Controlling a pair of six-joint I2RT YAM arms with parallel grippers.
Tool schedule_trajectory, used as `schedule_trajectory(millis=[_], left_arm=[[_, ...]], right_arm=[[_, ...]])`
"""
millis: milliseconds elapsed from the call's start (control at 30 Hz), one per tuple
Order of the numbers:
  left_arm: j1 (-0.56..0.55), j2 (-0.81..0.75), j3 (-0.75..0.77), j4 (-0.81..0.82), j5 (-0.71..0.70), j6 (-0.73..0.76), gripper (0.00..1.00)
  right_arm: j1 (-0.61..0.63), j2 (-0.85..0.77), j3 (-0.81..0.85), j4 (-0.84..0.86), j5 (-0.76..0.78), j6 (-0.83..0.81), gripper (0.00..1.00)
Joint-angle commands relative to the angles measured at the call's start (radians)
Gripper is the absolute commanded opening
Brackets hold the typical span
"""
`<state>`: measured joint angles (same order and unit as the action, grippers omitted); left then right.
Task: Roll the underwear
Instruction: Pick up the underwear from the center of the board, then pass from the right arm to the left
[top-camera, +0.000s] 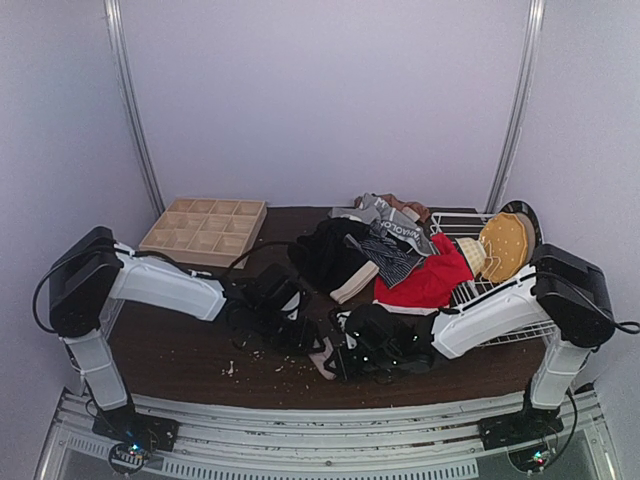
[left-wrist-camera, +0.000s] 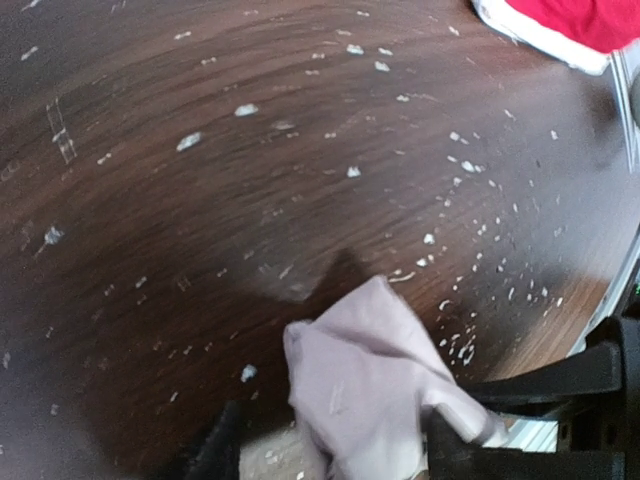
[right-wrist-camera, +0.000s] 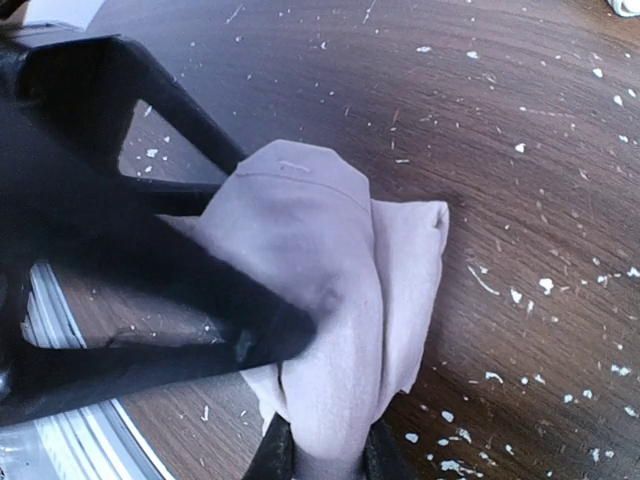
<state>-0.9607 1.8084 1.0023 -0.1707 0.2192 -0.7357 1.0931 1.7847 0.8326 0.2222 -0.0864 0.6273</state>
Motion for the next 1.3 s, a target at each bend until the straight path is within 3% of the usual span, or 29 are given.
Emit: schedule_trajectory(millis=[0, 33, 133, 300, 533, 767, 1000, 1267], left_arm=[[0.003, -0.130, -0.049, -0.004, -0.046, -0.014, 0.90], [0.003, -0.171, -0.069, 0.001, -0.065, -0.017, 0.97], [0.004, -0.311, -0.158, 0.061, -0.120, -0.034, 0.98], [0.004, -0.586, -0.397, 0.348, -0.169, -0.018, 0.98], [0.004, -0.820, -0.553, 0.621, -0.077, 0.146, 0.98], [0.003, -0.839, -0.532, 0.655, 0.093, 0.204, 0.98], [0.006, -0.817, -0.542, 0.738, 0.148, 0.149, 0.92], [0.023, -0.741, -0.502, 0.843, 0.223, 0.084, 0.61]], right_arm=[[-0.012, -0.025, -0.092, 0.057, 0.008, 0.032, 0.00], [-0.016, -0.041, -0.108, 0.108, -0.001, 0.034, 0.00], [-0.020, -0.098, -0.143, 0.242, -0.019, 0.030, 0.00], [-0.024, -0.164, -0.125, 0.402, -0.100, -0.002, 0.00], [-0.025, -0.169, -0.076, 0.606, -0.248, 0.031, 0.00], [-0.023, -0.126, -0.053, 0.813, -0.334, 0.108, 0.00], [-0.015, -0.114, -0.044, 0.854, -0.366, 0.110, 0.00], [-0.009, -0.123, -0.053, 0.855, -0.370, 0.100, 0.00]])
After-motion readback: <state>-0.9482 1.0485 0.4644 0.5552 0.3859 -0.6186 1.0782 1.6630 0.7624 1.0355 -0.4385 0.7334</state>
